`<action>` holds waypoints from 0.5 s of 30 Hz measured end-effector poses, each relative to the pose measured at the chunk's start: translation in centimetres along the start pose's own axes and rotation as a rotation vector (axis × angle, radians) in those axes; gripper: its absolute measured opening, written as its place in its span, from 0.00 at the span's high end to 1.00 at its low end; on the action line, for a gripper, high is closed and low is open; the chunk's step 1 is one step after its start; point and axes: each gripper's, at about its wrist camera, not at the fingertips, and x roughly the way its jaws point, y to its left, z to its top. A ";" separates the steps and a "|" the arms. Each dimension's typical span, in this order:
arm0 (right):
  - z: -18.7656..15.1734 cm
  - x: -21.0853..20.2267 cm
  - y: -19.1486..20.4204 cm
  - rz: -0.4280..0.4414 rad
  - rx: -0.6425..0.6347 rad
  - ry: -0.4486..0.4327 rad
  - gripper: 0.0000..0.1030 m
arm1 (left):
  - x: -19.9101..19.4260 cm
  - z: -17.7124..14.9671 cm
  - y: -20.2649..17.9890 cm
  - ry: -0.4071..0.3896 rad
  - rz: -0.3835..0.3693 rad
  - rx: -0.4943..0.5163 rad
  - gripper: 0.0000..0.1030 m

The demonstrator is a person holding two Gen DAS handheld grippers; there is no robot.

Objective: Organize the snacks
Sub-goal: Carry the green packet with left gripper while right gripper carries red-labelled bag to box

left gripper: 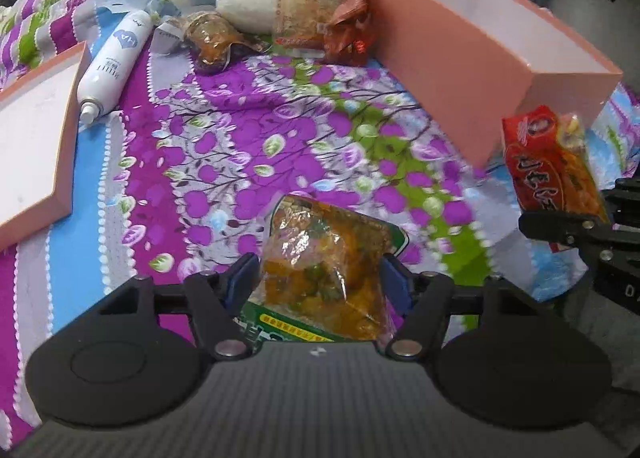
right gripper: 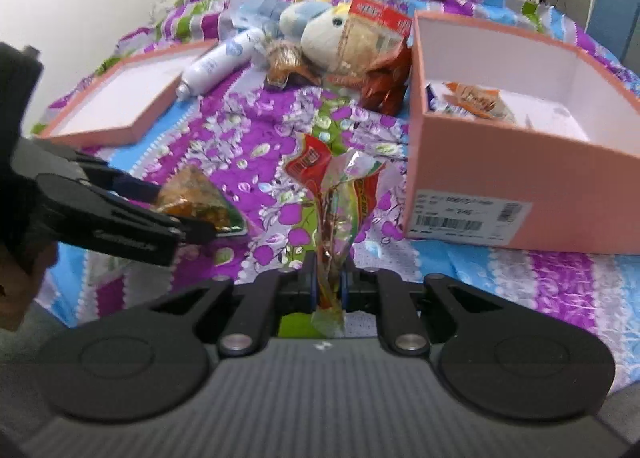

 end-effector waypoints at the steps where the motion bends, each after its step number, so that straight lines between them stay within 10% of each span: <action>1: 0.1 -0.8 -0.1 -0.002 0.007 -0.016 0.87 | -0.4 0.1 -0.5 -0.001 0.003 -0.003 0.31; 15: 1.0 -9.2 -2.6 -0.078 0.106 -0.146 0.87 | -7.2 1.4 -5.8 -0.084 -0.015 -0.151 0.31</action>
